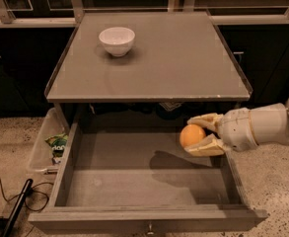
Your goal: Place orange into top drawer
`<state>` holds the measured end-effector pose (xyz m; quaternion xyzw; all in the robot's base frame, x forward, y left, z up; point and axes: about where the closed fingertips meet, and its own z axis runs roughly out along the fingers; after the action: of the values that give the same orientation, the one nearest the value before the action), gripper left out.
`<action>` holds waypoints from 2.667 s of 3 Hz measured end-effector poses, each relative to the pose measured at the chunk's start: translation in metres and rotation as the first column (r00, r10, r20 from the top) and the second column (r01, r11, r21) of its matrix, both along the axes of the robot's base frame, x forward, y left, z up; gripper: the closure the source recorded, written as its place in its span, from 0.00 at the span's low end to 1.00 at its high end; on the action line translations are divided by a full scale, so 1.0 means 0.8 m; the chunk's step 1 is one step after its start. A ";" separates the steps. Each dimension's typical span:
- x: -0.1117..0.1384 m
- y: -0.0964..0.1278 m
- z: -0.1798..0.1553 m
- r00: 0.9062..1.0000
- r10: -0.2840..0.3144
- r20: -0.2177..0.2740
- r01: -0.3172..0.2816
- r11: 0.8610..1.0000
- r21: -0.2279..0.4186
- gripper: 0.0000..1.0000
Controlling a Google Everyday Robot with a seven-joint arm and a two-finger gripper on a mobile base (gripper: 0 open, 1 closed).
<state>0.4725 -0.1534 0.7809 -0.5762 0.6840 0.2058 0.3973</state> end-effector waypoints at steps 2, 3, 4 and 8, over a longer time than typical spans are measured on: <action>0.004 0.009 -0.019 1.000 0.008 -0.023 -0.008 1.000 0.006 1.00; 0.009 0.022 -0.097 0.995 -0.002 -0.102 0.003 1.000 0.004 1.00; 0.020 0.026 -0.158 0.990 -0.023 -0.137 0.023 1.000 -0.002 1.00; 0.035 0.028 -0.214 0.987 -0.076 -0.141 0.077 0.997 0.001 0.58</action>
Offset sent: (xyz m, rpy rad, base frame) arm 0.0084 0.0123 -0.0341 0.0126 0.0496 0.0103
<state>0.5003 -0.1306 0.6095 -0.5322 0.7312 0.2328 0.3577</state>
